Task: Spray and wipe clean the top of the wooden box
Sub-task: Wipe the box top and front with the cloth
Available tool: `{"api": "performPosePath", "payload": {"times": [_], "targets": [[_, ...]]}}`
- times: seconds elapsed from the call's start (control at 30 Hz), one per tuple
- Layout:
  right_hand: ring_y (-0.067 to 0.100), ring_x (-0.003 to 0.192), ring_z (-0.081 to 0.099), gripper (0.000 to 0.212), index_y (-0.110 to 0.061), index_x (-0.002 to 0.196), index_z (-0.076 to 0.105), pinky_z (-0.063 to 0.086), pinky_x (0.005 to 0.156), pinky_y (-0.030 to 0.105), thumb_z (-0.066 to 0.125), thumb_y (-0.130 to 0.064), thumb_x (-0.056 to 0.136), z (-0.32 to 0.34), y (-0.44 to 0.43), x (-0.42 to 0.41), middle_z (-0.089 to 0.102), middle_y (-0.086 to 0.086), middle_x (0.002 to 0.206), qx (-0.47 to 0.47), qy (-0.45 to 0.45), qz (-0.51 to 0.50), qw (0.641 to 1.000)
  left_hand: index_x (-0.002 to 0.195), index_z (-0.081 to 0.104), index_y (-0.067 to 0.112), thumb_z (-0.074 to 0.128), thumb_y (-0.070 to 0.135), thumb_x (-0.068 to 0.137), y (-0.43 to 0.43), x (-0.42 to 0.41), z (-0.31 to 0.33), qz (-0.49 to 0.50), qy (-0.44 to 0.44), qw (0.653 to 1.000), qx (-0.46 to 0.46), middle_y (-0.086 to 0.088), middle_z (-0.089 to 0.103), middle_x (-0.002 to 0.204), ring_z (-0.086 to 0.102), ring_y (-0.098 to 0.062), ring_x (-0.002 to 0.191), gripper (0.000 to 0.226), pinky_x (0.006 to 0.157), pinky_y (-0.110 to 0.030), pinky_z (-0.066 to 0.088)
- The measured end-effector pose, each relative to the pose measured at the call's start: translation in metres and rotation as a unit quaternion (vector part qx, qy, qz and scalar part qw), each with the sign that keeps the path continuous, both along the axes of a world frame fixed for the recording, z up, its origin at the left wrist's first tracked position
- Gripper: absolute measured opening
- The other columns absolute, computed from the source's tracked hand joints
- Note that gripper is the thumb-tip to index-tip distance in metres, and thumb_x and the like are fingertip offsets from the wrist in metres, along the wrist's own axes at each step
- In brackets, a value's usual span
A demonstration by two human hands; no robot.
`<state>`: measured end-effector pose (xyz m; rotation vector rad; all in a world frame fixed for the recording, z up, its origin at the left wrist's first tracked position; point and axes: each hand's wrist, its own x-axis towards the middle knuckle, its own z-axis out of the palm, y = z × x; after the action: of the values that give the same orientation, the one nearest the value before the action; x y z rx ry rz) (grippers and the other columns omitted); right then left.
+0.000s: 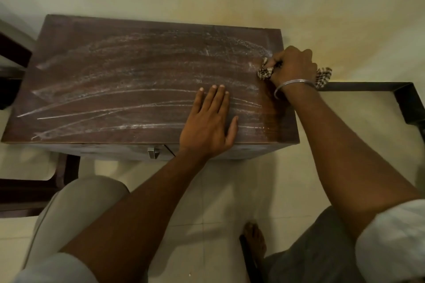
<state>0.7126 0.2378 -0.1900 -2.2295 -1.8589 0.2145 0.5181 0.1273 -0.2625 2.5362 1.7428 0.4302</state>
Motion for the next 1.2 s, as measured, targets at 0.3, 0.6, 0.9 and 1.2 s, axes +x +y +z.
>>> {"api": "performPosePath", "payload": {"times": [0.3,0.6,0.9,1.2], "targets": [[0.034,0.101,0.060,0.026,-0.033,0.070,0.071,0.054,0.088,0.050,0.067,-0.010,0.081,-0.005,0.031,0.007,0.072,0.001,0.094,-0.003,0.031,-0.009,0.999,0.150,0.041,0.000,0.030,0.047,0.103,0.000,0.000,-0.001,0.003,0.006,1.000,-0.001,-0.018,0.037,0.159,0.029,-0.030,0.152,0.068,0.126,-0.053,0.014],[0.017,0.067,0.057,0.025,-0.022,0.094,0.077,0.048,0.066,0.022,0.063,-0.003,0.084,0.012,0.057,0.018,0.072,0.006,0.081,-0.109,0.082,0.104,0.985,0.152,0.039,0.001,0.029,0.048,0.103,0.000,0.001,-0.001,0.004,0.005,1.000,-0.012,-0.017,0.033,0.161,0.025,-0.029,0.153,0.069,0.126,-0.052,0.012],[0.020,0.079,0.060,0.029,-0.030,0.082,0.076,0.048,0.071,0.028,0.066,-0.003,0.082,0.021,0.087,0.025,0.071,0.003,0.089,-0.204,0.030,0.162,0.965,0.151,0.040,0.001,0.031,0.047,0.103,0.000,0.002,-0.002,0.006,-0.006,1.000,-0.011,-0.017,0.035,0.161,0.027,-0.030,0.152,0.068,0.126,-0.052,0.014],[0.021,0.075,0.059,0.031,-0.026,0.089,0.076,0.048,0.065,0.024,0.062,0.001,0.081,0.016,0.109,0.015,0.070,0.006,0.088,-0.172,0.046,0.180,0.967,0.152,0.039,0.002,0.032,0.046,0.103,-0.001,0.003,-0.002,0.007,-0.013,1.000,-0.020,-0.016,0.033,0.162,0.024,-0.029,0.154,0.066,0.125,-0.051,0.018]]}}
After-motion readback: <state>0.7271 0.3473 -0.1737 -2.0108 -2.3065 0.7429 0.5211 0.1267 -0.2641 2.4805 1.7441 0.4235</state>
